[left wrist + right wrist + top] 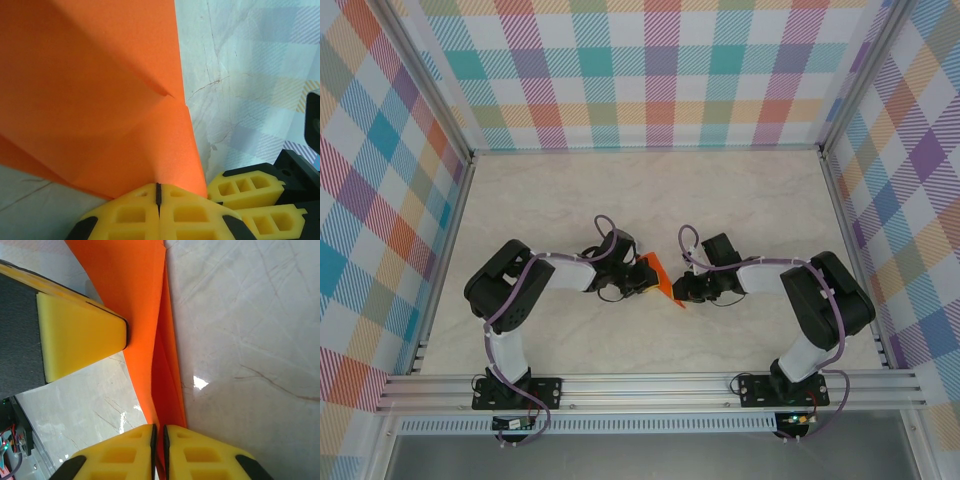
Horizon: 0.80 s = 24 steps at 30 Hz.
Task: Fold a paper plane with a square sheet of paper (pick it up from the middle)
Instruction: Fold the wing for the fifth time at the center of the table.
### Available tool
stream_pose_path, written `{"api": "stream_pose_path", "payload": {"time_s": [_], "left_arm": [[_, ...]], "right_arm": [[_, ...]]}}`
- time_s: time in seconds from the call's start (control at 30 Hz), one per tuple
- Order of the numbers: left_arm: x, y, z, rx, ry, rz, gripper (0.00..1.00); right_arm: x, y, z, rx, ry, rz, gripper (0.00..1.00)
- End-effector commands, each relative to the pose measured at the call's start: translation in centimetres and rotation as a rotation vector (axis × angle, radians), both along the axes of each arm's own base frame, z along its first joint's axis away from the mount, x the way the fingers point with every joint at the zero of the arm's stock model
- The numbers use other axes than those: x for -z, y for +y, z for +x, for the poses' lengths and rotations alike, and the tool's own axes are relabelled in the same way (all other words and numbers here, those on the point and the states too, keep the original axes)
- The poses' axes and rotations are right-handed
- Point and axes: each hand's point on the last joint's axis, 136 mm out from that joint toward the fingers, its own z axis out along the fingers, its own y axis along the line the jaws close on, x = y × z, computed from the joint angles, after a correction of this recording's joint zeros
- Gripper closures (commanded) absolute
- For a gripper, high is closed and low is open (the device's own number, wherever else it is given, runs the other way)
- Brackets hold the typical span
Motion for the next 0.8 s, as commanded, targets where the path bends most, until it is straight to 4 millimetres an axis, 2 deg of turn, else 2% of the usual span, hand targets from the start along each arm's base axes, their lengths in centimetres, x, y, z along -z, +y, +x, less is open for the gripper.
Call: {"api": "stream_pose_path", "payload": {"time_s": [0.0,0.17,0.27,0.37,0.57,0.77], "left_arm": [[3.5,1.7,-1.1,-0.010,0.073,0.145,0.96],[4.1,2.0,-1.4,-0.013,0.108,0.173,0.96],[4.1,2.1,-1.3,-0.015,0.110,0.180,0.96],[4.1,2.2,-1.3,-0.018,0.118,0.193,0.96],[4.2,2.4,-1.3,-0.028,0.125,0.210,0.96],[4.5,2.7,-1.5,-0.029,0.143,0.231,0.96]], "right_arm": [[-0.1,-1.0,-0.1,0.026,0.019,-0.066,0.77],[-3.7,-0.5,0.1,0.032,-0.043,-0.047,0.67],[-4.9,-0.5,-0.1,0.024,-0.075,-0.069,0.68],[-5.5,0.3,-0.4,-0.013,-0.102,-0.079,0.75],[-4.2,1.7,-0.7,-0.065,-0.055,-0.114,0.94],[-2.8,2.3,-0.8,-0.082,-0.022,-0.177,0.97]]}}
